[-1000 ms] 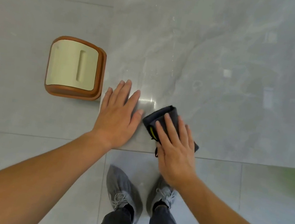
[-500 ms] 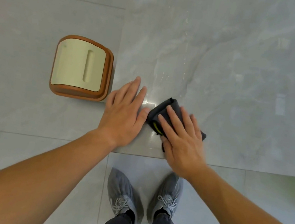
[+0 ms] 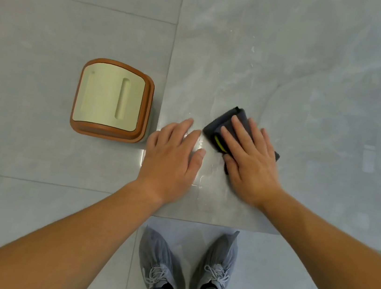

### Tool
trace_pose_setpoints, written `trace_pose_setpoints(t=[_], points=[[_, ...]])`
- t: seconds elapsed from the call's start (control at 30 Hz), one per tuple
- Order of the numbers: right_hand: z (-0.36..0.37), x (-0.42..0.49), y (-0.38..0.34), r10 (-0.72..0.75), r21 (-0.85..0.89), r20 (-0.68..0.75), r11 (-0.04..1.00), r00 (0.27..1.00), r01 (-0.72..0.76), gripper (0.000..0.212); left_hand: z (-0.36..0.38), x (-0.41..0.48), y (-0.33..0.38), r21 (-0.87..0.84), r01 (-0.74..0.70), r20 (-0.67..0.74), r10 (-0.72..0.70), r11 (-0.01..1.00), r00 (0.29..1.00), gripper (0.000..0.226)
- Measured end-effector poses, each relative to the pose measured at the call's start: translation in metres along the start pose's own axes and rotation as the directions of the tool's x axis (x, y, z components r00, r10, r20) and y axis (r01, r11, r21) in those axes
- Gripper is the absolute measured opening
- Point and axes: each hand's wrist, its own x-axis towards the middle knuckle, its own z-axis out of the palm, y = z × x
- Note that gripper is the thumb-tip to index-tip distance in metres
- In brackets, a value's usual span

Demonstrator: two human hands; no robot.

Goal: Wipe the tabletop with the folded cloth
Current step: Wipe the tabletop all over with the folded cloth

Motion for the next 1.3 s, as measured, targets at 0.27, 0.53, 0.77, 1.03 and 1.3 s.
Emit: trace_pose_setpoints(t=[0.27, 0.53, 0.77, 1.03, 1.3], points=[[-0.009, 0.050, -0.015, 0.222, 0.050, -0.035, 0.974, 0.974, -0.220, 0.057, -0.007, 0.005, -0.005, 0.006, -0.017, 0.020, 0.017, 1.000, 1.000, 0.060], [-0.033, 0.129, 0.048, 0.238, 0.037, -0.046, 0.971, 0.970, -0.236, 0.056, -0.018, 0.029, -0.007, 0.024, -0.025, 0.041, 0.024, 0.999, 0.999, 0.059], [-0.034, 0.127, 0.030, 0.101, 0.032, -0.019, 0.994, 0.995, -0.100, 0.058, -0.034, 0.090, -0.005, 0.038, 0.019, 0.019, -0.020, 0.999, 1.000, 0.062], [-0.067, 0.238, 0.091, 0.229, 0.066, -0.012, 0.971, 0.973, -0.228, 0.056, -0.058, 0.181, -0.005, 0.117, 0.053, 0.000, -0.053, 0.992, 0.999, 0.071], [-0.067, 0.238, 0.104, -0.053, 0.040, 0.044, 0.998, 0.998, 0.051, 0.056, -0.072, 0.224, -0.005, 0.181, 0.109, -0.027, -0.106, 0.977, 0.994, 0.058]])
